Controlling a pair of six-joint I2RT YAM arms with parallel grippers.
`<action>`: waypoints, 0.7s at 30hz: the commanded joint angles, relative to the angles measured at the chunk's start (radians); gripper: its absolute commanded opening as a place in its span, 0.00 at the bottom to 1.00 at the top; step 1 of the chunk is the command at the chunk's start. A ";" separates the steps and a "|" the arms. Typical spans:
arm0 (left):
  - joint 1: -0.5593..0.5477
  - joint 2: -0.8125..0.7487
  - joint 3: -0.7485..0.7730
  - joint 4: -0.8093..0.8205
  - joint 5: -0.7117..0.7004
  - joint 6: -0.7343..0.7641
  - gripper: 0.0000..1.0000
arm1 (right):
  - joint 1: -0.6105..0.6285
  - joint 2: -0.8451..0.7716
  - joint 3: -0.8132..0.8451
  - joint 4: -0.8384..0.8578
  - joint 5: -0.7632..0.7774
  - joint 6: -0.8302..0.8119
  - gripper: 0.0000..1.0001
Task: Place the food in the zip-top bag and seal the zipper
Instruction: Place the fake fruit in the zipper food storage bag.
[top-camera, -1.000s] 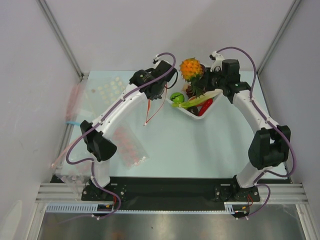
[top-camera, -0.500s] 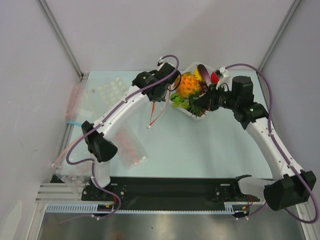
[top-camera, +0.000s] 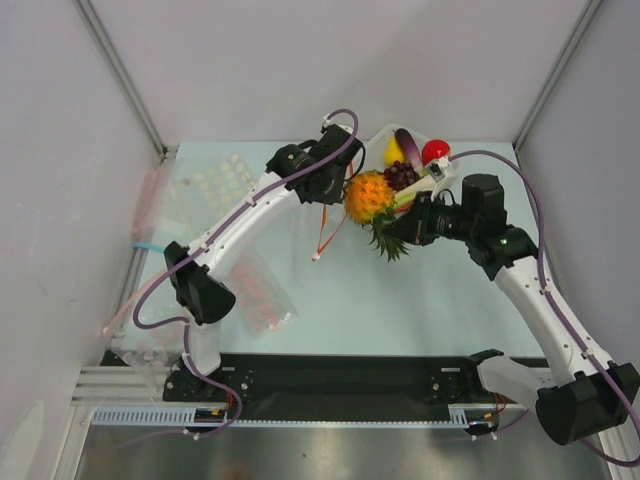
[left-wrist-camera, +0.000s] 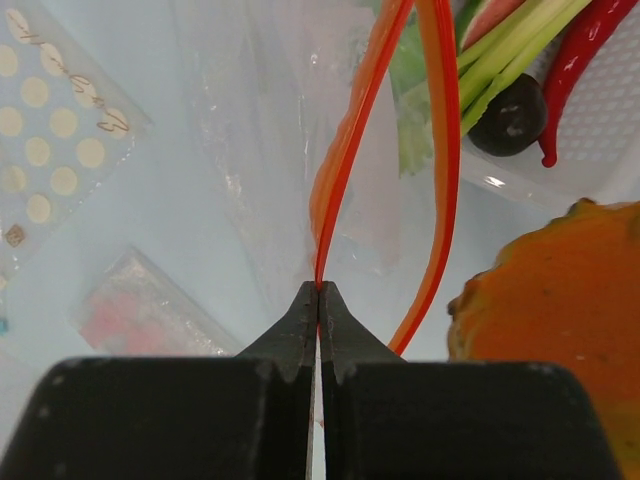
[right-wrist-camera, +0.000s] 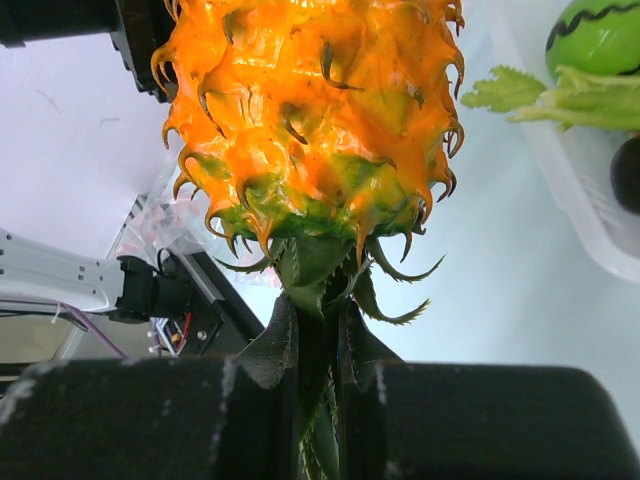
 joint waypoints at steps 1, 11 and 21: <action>-0.012 -0.041 -0.018 0.061 0.053 -0.023 0.00 | 0.012 0.004 -0.018 0.057 -0.044 0.034 0.00; -0.029 -0.082 -0.078 0.126 0.122 -0.008 0.00 | 0.060 0.053 -0.018 -0.057 0.039 -0.021 0.00; -0.043 -0.134 -0.056 0.115 0.154 0.018 0.00 | 0.071 0.088 -0.045 -0.068 0.049 -0.027 0.00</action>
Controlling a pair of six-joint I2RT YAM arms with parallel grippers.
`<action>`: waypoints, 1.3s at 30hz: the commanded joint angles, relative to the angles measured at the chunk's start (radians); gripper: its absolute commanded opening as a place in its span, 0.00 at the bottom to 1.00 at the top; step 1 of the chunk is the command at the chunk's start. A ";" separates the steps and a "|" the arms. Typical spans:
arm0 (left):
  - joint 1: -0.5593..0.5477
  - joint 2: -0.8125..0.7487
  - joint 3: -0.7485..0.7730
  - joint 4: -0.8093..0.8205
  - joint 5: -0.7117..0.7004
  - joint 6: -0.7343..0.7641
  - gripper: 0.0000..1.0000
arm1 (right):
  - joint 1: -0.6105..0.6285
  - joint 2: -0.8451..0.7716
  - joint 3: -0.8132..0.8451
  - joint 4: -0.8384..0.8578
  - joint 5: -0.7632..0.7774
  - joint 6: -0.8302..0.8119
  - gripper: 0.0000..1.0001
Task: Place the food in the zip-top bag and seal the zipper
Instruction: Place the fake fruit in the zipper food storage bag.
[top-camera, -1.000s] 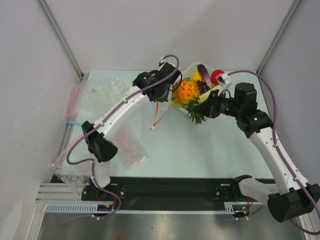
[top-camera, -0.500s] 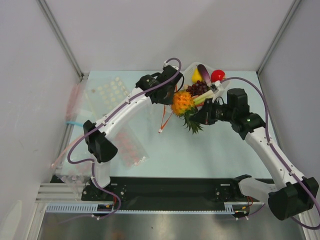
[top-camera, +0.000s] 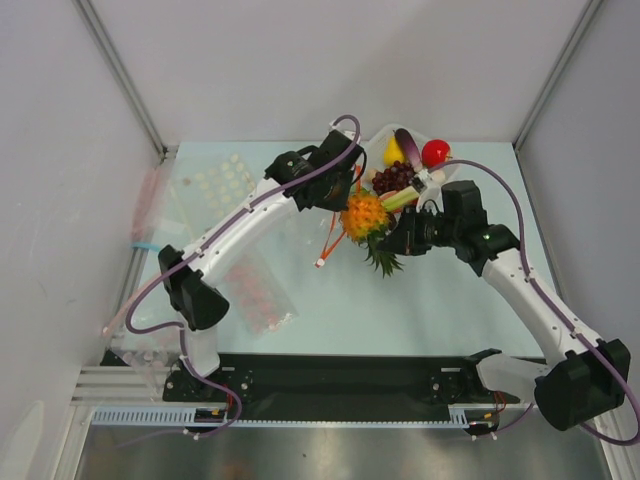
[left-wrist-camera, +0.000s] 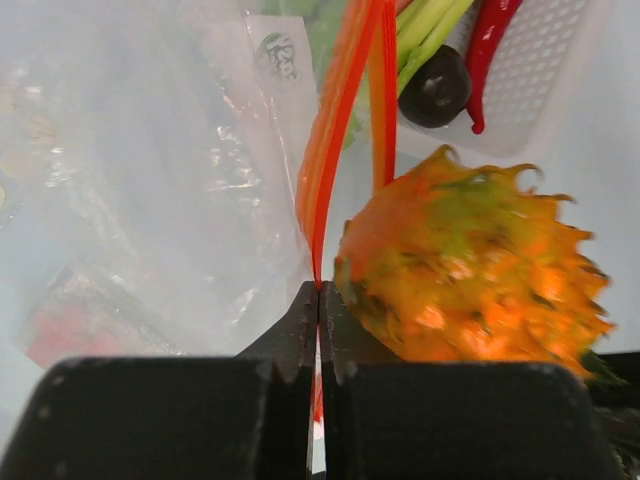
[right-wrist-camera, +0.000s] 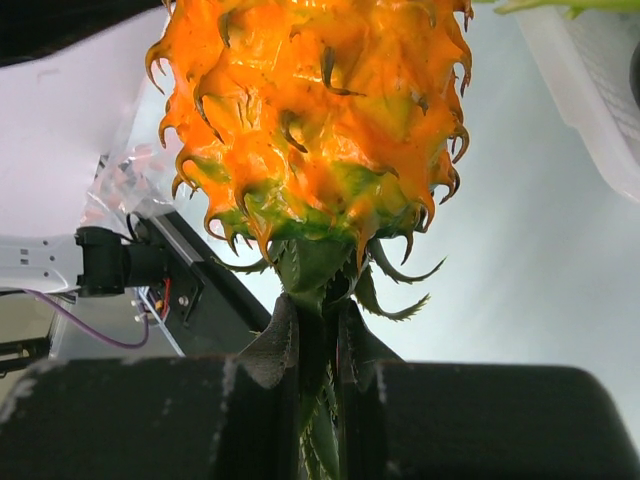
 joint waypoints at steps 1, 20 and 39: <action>-0.016 -0.088 0.030 0.033 0.045 0.020 0.00 | 0.017 0.018 -0.002 -0.001 -0.004 -0.025 0.00; -0.064 -0.076 -0.006 0.076 0.337 0.092 0.00 | 0.090 0.090 0.067 -0.041 0.047 -0.069 0.00; -0.065 -0.159 -0.143 0.059 0.331 0.116 0.00 | 0.023 0.059 0.130 -0.010 -0.016 -0.086 0.00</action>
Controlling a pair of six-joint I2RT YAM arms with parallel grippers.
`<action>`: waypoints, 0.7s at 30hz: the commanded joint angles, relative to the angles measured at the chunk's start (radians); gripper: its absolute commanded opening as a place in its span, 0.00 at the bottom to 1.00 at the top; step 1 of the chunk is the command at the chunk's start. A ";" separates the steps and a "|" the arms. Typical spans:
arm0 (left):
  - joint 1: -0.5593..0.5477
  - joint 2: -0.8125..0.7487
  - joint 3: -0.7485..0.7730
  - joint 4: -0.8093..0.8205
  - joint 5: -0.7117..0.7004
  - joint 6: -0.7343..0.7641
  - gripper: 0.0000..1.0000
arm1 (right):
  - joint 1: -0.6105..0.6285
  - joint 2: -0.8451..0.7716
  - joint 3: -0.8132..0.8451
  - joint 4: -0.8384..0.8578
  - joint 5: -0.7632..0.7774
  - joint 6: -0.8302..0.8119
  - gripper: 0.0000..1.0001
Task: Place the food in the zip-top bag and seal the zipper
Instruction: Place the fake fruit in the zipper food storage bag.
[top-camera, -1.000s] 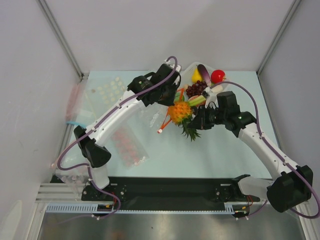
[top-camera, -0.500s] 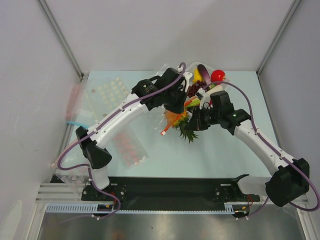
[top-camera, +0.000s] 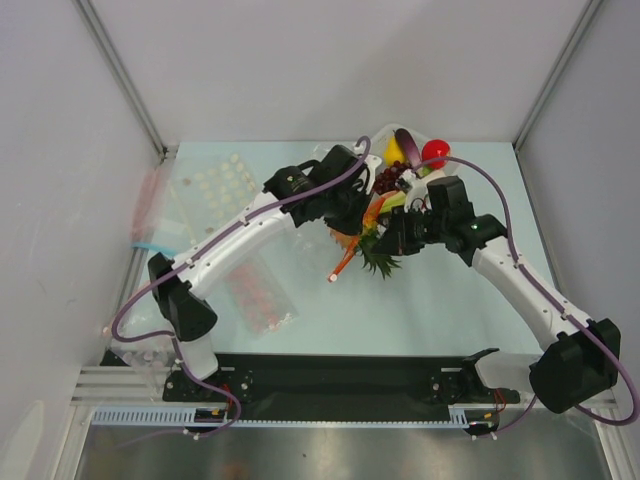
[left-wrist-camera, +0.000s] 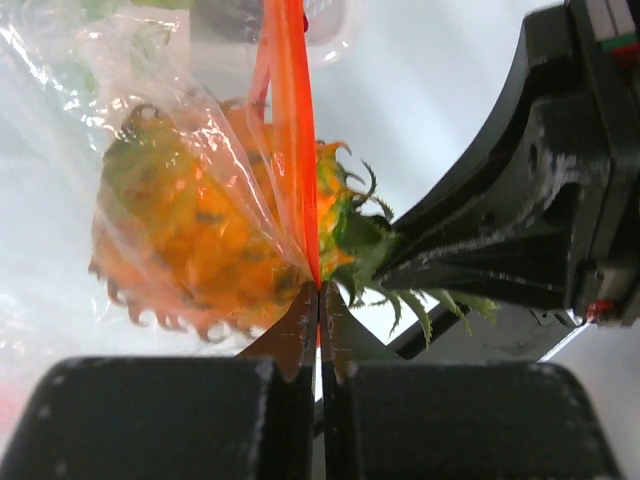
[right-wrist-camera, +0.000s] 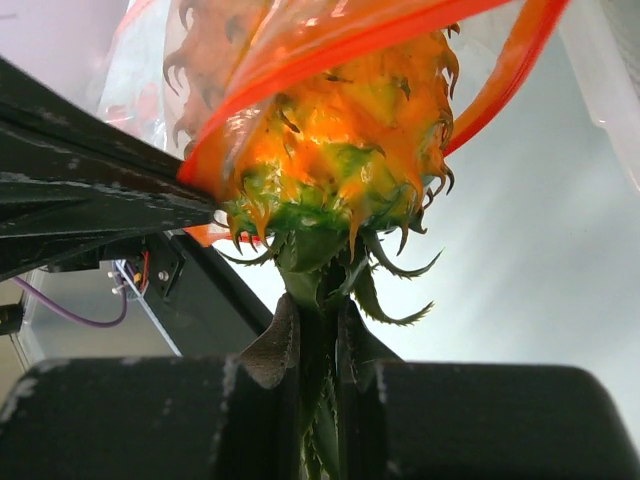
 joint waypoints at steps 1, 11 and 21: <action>0.000 -0.080 -0.012 -0.005 0.016 0.028 0.00 | -0.033 -0.033 0.065 0.062 -0.041 -0.013 0.00; 0.000 -0.123 -0.034 0.038 0.222 -0.011 0.00 | -0.039 0.000 0.067 0.116 -0.087 0.021 0.00; 0.006 -0.126 -0.011 0.055 0.204 -0.045 0.00 | 0.033 -0.033 0.048 0.151 -0.078 -0.016 0.00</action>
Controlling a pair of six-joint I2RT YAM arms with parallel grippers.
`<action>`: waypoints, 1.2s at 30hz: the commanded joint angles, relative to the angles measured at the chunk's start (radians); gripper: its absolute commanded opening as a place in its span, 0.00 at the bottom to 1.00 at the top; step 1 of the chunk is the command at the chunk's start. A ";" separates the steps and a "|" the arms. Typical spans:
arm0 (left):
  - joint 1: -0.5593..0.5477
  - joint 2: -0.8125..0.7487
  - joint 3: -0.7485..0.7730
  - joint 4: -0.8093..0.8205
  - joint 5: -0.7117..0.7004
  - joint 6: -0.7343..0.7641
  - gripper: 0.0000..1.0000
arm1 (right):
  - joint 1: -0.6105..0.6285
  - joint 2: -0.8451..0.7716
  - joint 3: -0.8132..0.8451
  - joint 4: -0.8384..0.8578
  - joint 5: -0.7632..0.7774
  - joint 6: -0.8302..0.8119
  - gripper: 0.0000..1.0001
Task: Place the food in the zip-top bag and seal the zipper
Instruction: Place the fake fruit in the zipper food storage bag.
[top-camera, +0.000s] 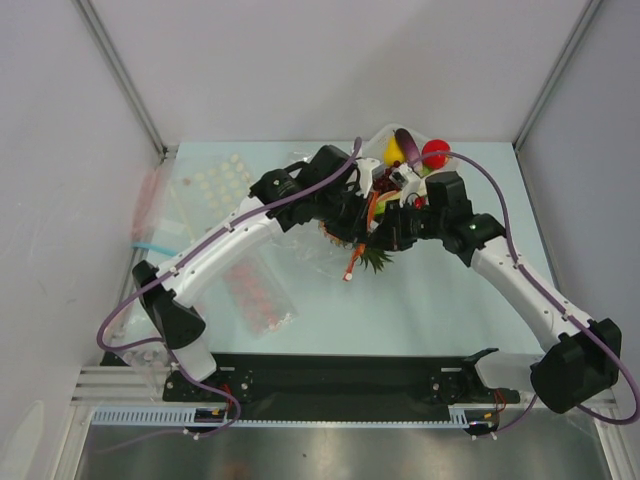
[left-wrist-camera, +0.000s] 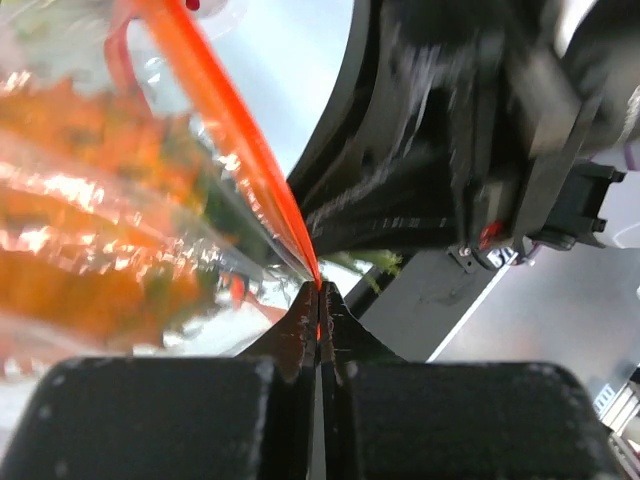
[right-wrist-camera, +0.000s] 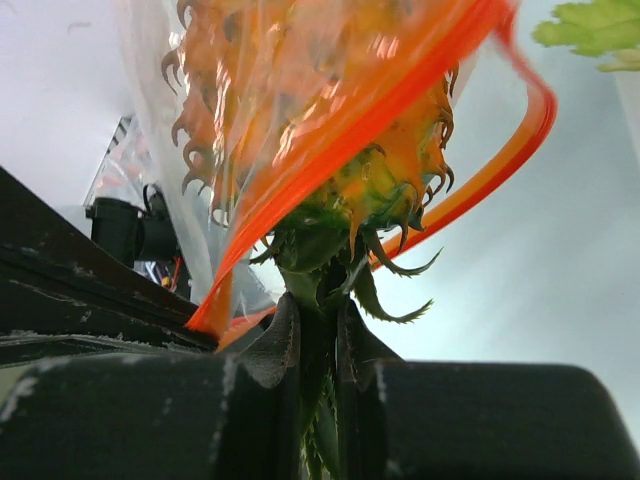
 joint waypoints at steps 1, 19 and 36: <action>0.015 -0.015 0.077 0.013 0.029 -0.032 0.00 | 0.027 -0.043 0.022 0.063 -0.005 -0.039 0.00; 0.026 -0.006 0.091 0.007 0.263 -0.023 0.00 | -0.040 -0.137 -0.067 0.164 -0.089 -0.142 0.00; 0.026 -0.130 -0.156 0.297 0.445 -0.182 0.01 | -0.102 -0.060 -0.141 0.529 -0.216 0.278 0.00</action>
